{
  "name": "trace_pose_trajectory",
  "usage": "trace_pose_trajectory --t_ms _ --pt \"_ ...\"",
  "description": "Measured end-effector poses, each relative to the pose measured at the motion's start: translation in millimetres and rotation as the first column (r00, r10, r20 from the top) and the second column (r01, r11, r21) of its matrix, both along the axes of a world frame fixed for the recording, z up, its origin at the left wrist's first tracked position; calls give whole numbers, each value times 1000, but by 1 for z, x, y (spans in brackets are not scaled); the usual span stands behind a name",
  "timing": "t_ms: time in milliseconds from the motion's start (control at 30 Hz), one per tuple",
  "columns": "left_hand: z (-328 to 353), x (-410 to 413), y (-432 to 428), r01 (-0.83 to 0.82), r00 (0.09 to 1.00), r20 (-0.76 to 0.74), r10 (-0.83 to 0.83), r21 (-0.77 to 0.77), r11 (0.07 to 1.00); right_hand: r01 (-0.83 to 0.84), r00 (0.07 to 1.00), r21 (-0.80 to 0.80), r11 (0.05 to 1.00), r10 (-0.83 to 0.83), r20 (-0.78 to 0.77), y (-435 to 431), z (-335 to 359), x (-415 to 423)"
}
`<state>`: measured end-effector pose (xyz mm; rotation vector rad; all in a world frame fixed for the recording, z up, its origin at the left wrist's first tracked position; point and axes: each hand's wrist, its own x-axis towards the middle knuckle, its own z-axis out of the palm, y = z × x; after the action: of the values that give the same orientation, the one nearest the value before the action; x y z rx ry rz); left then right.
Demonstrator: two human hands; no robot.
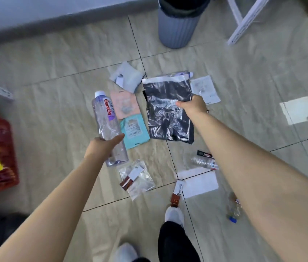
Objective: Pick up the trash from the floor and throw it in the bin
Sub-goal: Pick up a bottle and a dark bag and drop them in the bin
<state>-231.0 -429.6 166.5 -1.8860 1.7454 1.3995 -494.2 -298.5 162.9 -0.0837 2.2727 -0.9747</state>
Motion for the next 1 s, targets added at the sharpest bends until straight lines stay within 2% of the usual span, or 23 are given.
trace_pose_trajectory --t_ms 200,400,533,700,1000 --pt "20 -40 -108 93 996 -7 -93 -16 996 176 984 -17 984 -176 40 -101 9 -48" --pt "41 -82 -247 273 962 25 -272 -4 962 408 913 -59 911 -407 24 -204 27 -83" --pt "53 -130 -310 368 930 3 -368 9 930 485 873 -107 868 -488 0 -252 44 -124" --pt "67 -211 -347 417 909 -33 -416 13 909 531 843 -123 838 -537 -22 -276 60 -183" --pt "82 -414 -380 482 875 -73 -479 15 876 749 658 -198 632 -745 109 -292 58 -347"
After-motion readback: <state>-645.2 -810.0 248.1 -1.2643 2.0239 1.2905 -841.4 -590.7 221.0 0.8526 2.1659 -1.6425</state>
